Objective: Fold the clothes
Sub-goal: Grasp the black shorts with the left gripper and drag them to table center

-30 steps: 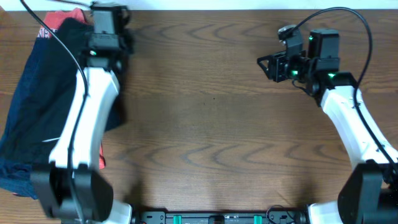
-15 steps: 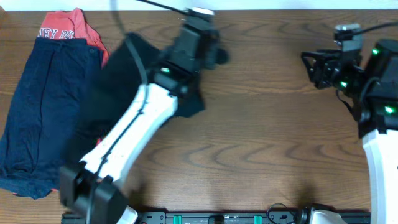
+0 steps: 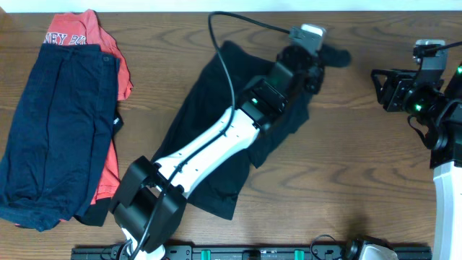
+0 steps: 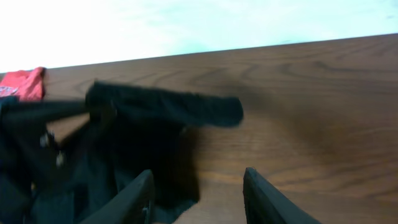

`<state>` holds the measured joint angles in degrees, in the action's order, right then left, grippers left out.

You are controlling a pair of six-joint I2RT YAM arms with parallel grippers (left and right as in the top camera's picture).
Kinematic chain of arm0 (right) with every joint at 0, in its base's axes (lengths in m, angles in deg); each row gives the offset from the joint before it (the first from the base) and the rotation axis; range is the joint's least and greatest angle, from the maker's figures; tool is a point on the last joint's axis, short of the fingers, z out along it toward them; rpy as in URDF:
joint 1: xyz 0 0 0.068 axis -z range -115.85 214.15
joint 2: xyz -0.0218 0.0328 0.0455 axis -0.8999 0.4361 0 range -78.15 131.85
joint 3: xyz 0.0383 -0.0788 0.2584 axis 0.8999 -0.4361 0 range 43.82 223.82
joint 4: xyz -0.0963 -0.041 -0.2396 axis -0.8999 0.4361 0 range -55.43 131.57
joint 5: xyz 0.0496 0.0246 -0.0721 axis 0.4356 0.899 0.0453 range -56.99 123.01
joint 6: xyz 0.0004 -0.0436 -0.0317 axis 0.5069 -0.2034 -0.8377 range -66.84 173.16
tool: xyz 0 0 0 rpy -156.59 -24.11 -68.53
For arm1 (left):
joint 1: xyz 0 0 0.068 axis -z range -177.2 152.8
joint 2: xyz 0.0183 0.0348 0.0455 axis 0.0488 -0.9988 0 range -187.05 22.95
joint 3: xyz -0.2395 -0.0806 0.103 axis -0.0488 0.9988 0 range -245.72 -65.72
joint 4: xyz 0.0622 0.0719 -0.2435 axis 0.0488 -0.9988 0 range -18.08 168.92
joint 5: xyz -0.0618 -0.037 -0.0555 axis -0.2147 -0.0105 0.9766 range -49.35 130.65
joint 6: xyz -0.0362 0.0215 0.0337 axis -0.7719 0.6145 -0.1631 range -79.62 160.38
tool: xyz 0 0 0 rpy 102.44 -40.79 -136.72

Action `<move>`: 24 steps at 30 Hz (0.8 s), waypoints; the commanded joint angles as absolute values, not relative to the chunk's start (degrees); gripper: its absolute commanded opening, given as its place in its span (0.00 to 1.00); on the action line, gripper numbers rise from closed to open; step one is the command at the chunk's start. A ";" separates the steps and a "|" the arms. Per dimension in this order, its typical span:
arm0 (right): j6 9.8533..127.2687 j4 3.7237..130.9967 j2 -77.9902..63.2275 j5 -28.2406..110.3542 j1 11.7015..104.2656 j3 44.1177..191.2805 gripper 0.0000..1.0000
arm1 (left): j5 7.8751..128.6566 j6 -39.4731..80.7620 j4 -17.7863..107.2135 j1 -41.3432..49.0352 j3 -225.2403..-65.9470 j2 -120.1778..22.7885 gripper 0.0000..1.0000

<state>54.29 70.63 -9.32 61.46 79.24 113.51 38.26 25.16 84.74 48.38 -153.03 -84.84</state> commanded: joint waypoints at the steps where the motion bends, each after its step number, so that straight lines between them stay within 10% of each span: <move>1: 54.83 70.74 -10.02 61.48 80.68 114.37 0.49 | 38.76 24.41 80.79 48.88 -153.81 -83.92 0.06; 8: 54.86 70.56 -8.46 59.76 80.90 114.37 0.51 | 38.72 25.31 67.78 45.63 -153.81 -83.65 0.06; 11: 54.90 70.17 -6.74 59.80 80.90 114.37 0.52 | 38.72 25.27 65.75 42.72 -153.81 -82.37 0.59; 12: 55.32 70.13 -6.15 59.80 80.90 114.37 0.54 | 38.72 25.27 65.69 41.63 -153.81 -81.64 0.64; 24: 58.51 70.19 0.87 59.43 80.00 114.37 0.57 | 42.61 25.27 56.99 23.42 -153.81 -75.26 0.77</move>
